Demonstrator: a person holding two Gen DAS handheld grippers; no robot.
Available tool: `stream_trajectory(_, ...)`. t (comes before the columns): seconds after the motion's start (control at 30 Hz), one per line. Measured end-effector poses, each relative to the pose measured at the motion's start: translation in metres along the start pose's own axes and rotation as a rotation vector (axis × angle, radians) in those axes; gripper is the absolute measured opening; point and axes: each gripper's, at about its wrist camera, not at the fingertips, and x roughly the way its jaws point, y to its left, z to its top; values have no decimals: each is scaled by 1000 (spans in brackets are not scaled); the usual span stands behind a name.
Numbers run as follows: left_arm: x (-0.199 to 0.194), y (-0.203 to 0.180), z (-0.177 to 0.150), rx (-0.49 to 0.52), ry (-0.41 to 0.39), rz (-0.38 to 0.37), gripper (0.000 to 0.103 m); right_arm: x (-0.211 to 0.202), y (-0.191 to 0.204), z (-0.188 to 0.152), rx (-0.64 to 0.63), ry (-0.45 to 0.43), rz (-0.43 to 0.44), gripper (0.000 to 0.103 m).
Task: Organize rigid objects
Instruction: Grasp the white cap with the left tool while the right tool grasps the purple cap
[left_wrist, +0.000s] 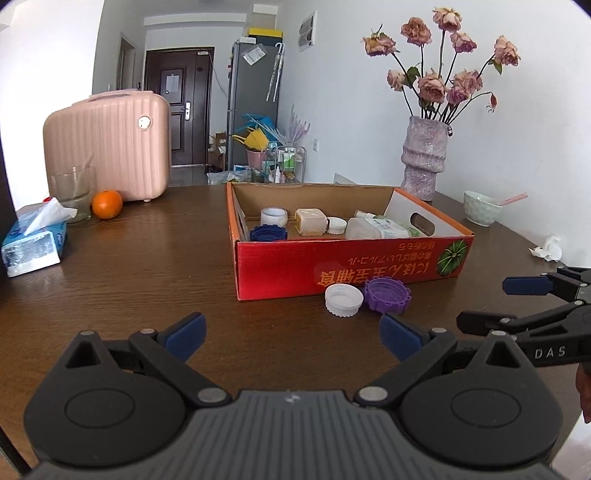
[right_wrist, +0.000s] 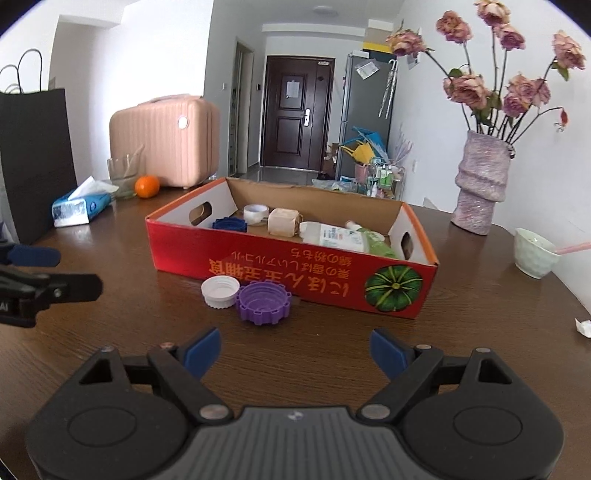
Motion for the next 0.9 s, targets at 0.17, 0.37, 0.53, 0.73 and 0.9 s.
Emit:
stream_trajectory(0.17, 29, -2, 9, 26, 12, -16, 102, 22, -4, 4, 8, 22, -2, 88)
stream_trajectory(0.37, 58, -2, 20, 19, 18, -51, 102, 46, -4, 10, 4, 40, 11, 88)
stream_trajectory(0.53, 74, 4, 15, -14, 53, -60, 102, 64, -1, 15, -6, 44, 34, 88)
stream_trajectory(0.73, 83, 13, 10, -50, 84, -34, 102, 84, 5, 20, -14, 46, 63, 87)
stream_trajectory(0.9, 86, 11, 9, -34, 86, -3, 102, 92, 9, 23, -14, 40, 85, 85)
